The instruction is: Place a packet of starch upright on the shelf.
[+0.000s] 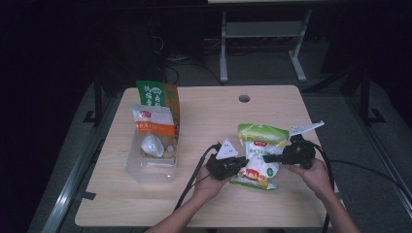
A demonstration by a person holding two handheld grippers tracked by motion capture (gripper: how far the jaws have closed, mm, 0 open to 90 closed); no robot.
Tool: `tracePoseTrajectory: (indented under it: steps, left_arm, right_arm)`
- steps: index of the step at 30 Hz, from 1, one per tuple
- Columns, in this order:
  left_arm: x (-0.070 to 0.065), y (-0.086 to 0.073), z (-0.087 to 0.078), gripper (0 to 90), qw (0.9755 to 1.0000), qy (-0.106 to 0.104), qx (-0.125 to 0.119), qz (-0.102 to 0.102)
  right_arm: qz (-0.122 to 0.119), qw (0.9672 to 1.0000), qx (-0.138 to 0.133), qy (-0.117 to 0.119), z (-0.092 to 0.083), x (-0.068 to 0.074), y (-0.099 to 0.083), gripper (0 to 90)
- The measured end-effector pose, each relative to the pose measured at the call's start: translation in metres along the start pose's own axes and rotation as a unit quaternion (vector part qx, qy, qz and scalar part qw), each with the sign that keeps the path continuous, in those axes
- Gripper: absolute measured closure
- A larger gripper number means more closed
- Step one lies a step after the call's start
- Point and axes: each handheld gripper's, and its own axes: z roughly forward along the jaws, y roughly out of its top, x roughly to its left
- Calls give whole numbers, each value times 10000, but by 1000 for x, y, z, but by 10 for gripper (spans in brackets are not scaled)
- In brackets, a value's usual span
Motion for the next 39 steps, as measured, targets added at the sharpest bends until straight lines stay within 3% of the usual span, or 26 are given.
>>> tracePoseTrajectory:
  steps: [3, 8, 12, 24, 30, 36, 39]
  left_arm:
    - [1, -1, -1, 843, 10000, -33, 9, -53]
    - [4, -1, -6, 814, 9998, -165, 13, -100]
    - [5, -3, -15, 777, 9997, -230, 43, -76]
    - [12, -14, -42, 698, 9999, -31, 58, -111]
    - [8, -20, -52, 665, 9998, 86, 155, 109]
    - [3, -27, -58, 642, 9998, 59, 135, 98]
    - [-2, -30, -62, 616, 9995, 82, 168, 241]
  right_arm:
    - [-64, 9999, 63, -102, -1, 3, 0, 829]
    - [-77, 9998, 59, -145, -4, 7, 0, 877]
    - [-95, 9996, 9, -258, -8, 17, -1, 883]
    - [-376, 9974, -64, -614, -17, 34, 12, 887]
    - [-480, 9963, -57, -706, -16, 41, 23, 887]
    - [-597, 9949, -56, -807, -13, 46, 34, 887]
    - [-624, 9944, -97, -849, -11, 49, 39, 889]
